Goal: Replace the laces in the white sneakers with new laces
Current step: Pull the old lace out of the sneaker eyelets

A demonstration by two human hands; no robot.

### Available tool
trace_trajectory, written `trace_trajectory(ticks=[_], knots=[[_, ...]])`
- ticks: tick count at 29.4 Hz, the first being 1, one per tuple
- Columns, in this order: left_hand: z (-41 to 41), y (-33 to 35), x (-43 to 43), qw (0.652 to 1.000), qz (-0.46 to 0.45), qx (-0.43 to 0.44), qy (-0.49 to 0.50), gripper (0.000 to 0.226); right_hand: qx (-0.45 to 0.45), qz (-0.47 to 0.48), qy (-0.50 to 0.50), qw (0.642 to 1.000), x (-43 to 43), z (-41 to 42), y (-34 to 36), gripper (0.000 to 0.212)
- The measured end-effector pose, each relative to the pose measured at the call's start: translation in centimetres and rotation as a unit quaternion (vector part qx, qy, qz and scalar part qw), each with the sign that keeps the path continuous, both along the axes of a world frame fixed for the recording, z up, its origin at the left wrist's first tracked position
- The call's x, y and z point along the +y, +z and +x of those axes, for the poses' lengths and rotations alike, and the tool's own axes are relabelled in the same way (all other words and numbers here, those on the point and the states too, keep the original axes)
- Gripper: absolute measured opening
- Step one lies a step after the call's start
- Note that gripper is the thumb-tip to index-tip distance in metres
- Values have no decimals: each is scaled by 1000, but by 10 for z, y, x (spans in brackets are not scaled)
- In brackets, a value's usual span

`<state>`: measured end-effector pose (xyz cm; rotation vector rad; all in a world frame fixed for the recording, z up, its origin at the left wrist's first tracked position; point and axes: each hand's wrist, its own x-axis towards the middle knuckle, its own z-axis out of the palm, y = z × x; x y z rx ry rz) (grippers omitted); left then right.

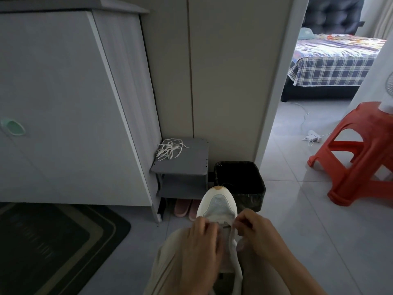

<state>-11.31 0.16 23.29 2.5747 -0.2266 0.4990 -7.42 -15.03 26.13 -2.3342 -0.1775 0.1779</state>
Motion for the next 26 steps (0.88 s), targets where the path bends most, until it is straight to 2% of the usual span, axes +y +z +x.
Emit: trace_trajectory(ticks=[4,6,9,13,17,21,24,26], knots=[[8,-5,-14,1000,-1,-16,3,27,-28,-95,13,995,-6,2,-3,9],[12,-8,-15,1000,4,-24,10,27,-25,-103,21,994,-6,2,-3,11],[11,-17,-18,999,-34,-30,11,20,21,-9,17,1000,-7,0,-4,12],[3,-17,-23,1000,-14,-25,-1,22,81,142,-26,986,-2,-6,-5,16],[4,-16,-28,997,-67,-33,17,17,96,173,-39,980,3,-5,-9,17],[5,-29,-28,991,-94,-96,25,10,120,188,-27,974,1,-3,-6,18],[12,-40,-24,991,-79,-86,69,31,129,169,-22,977,-1,-1,-6,16],[15,-41,-19,994,-70,-59,61,24,118,154,-25,981,-1,-1,-6,14]])
